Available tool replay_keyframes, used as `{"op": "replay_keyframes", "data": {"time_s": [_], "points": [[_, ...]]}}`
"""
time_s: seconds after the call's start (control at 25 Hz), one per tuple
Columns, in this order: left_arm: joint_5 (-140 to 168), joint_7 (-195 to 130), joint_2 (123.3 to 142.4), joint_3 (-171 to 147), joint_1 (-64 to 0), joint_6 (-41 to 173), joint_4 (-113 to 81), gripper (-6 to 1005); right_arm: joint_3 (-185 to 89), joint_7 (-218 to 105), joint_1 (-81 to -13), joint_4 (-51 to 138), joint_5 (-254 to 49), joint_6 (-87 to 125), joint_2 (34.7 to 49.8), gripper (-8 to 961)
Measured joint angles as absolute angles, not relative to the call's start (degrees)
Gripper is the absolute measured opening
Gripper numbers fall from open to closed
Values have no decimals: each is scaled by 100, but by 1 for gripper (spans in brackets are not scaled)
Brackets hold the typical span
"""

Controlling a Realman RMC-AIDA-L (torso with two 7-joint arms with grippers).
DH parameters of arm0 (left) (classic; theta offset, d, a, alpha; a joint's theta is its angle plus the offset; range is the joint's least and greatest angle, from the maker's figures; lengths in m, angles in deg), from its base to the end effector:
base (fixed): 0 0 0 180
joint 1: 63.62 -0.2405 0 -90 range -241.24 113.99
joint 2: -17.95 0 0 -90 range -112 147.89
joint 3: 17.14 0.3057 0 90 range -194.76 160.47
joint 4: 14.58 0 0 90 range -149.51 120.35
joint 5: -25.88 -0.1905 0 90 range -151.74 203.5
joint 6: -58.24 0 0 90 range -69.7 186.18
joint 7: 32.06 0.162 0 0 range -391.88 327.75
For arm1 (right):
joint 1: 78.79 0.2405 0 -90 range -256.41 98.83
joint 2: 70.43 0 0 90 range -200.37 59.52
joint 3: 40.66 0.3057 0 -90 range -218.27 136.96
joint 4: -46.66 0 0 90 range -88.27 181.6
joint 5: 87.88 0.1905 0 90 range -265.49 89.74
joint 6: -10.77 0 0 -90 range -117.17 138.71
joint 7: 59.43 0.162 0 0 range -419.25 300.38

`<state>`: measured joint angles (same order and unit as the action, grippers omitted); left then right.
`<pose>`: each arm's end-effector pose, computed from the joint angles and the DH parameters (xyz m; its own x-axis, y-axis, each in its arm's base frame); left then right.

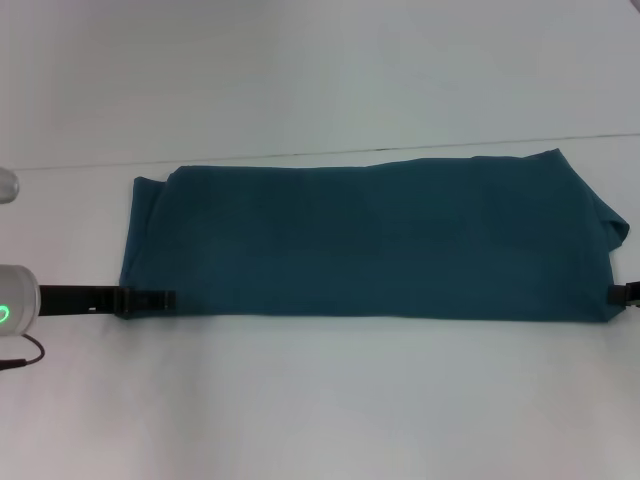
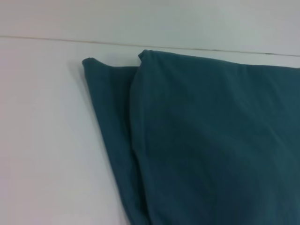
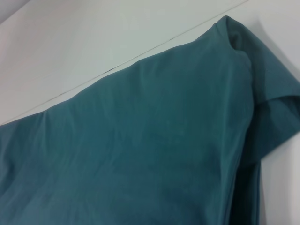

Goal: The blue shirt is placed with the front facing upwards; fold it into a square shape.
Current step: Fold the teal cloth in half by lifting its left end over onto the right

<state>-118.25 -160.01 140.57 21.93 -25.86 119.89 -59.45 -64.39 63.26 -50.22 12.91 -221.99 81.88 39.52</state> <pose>-0.3160 0.4119 -0.0449 0.4692 0.7952 0.3841 0.8635 -0.3222 -0.3880 0.4104 0.3594 0.0452 0.1665 -0.7957 -0.5823 -0.9793 -0.0647 -0.1917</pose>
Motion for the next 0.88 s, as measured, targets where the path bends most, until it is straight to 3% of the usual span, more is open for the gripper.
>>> {"op": "replay_keyframes", "data": {"time_s": [0.88], "points": [[-11778,-16001,14101,2407,-2474,11755,-5907,872,-6439,6326,-5022,1289,-22199,8197,3952,1]]}}
